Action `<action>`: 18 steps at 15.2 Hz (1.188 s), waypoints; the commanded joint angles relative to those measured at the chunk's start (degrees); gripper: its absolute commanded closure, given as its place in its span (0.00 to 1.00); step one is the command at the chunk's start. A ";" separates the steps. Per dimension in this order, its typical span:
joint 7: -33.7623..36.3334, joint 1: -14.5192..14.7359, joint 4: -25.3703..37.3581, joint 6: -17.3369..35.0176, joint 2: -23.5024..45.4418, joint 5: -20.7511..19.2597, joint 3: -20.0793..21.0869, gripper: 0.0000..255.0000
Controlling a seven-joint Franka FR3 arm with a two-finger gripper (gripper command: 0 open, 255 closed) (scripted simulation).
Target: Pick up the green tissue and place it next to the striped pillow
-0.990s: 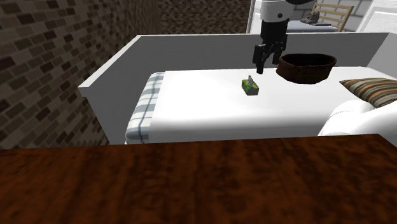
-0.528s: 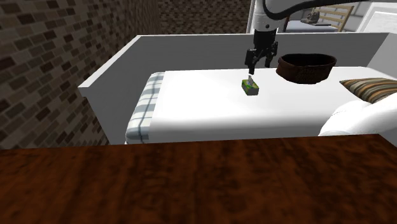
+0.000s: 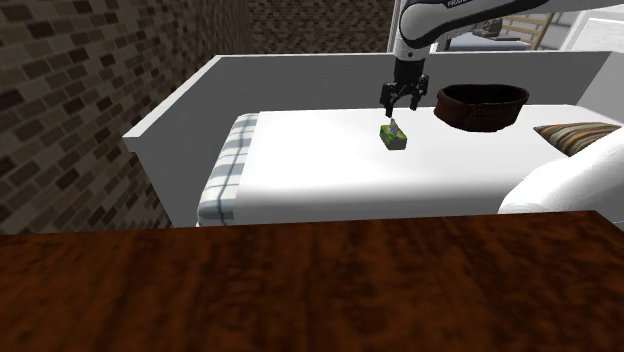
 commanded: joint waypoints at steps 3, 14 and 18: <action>-0.74 -1.50 2.54 5.91 7.44 0.83 -3.10 0.00; -5.63 -5.73 14.16 16.23 27.96 9.13 -9.94 0.00; -7.15 -7.14 17.13 18.14 32.89 12.03 -10.67 0.00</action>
